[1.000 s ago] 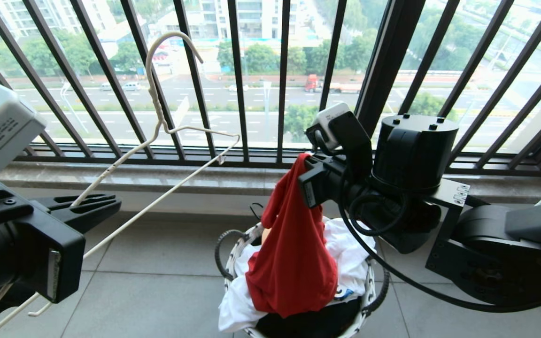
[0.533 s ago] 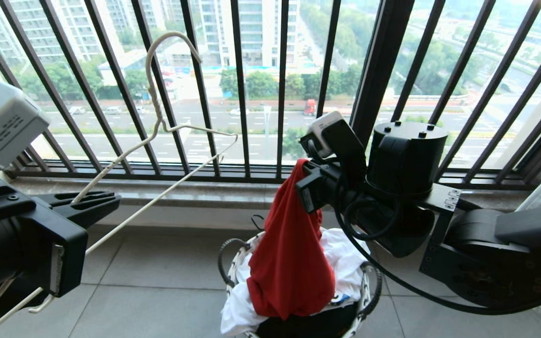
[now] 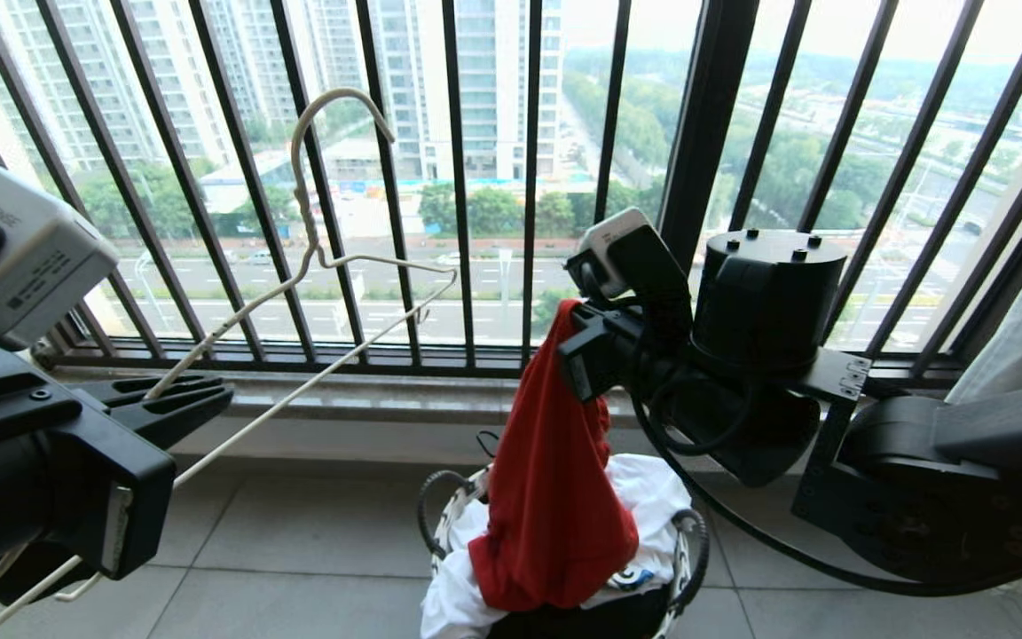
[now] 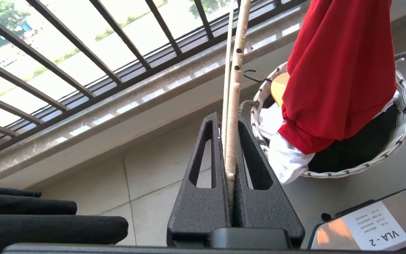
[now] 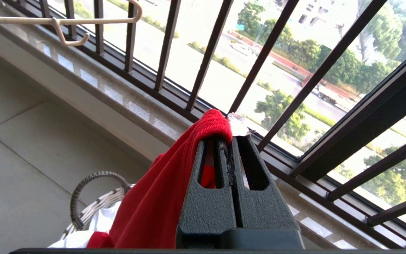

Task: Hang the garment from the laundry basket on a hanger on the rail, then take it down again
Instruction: Hang the clothes on the clothes rack

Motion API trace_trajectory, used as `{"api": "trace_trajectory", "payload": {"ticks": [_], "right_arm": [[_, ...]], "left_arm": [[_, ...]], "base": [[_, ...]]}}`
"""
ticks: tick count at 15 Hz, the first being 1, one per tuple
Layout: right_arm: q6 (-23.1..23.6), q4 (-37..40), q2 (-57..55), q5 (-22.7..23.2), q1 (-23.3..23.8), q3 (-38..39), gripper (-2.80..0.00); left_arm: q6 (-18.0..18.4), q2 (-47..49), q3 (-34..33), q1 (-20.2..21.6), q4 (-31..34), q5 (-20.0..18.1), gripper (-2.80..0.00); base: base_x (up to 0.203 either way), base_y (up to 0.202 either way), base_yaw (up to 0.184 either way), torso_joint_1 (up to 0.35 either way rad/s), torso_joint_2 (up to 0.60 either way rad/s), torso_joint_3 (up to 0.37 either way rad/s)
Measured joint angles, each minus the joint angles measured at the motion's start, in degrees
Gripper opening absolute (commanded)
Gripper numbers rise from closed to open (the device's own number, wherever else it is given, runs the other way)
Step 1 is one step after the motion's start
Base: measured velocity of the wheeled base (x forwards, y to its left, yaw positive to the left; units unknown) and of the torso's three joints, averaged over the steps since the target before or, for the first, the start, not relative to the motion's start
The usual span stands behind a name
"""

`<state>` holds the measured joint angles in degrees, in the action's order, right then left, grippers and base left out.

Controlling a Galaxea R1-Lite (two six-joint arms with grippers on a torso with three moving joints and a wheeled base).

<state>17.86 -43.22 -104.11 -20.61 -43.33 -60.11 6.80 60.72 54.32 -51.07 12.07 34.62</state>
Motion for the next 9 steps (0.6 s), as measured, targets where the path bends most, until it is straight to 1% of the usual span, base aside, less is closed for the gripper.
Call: {"api": "trace_trajectory", "payload": {"ticks": [2,5,9], "right_arm": [[0.02,-0.24,0.00,0.06,0.00,0.00,-2.80],[0.02,-0.33,0.00,0.06,0.00,0.00,-2.80],[0.05,-0.35,-0.11,0.09,0.05,0.00,-2.80]], "left_arm": [[-0.24,-0.02,0.19,0.00,-0.28,-0.04,-2.80],[0.20,-0.02,-0.19,0.00,-4.53,-0.12,-2.80],[0.39,-0.15,-1.16,0.00,-4.83,-0.15,-2.80]], "base": [[0.000,0.000,0.000,-0.001,0.00,0.205],[0.000,0.000,0.000,0.002,0.01,0.194],[0.000,0.000,0.000,0.002,0.00,0.044]]}}
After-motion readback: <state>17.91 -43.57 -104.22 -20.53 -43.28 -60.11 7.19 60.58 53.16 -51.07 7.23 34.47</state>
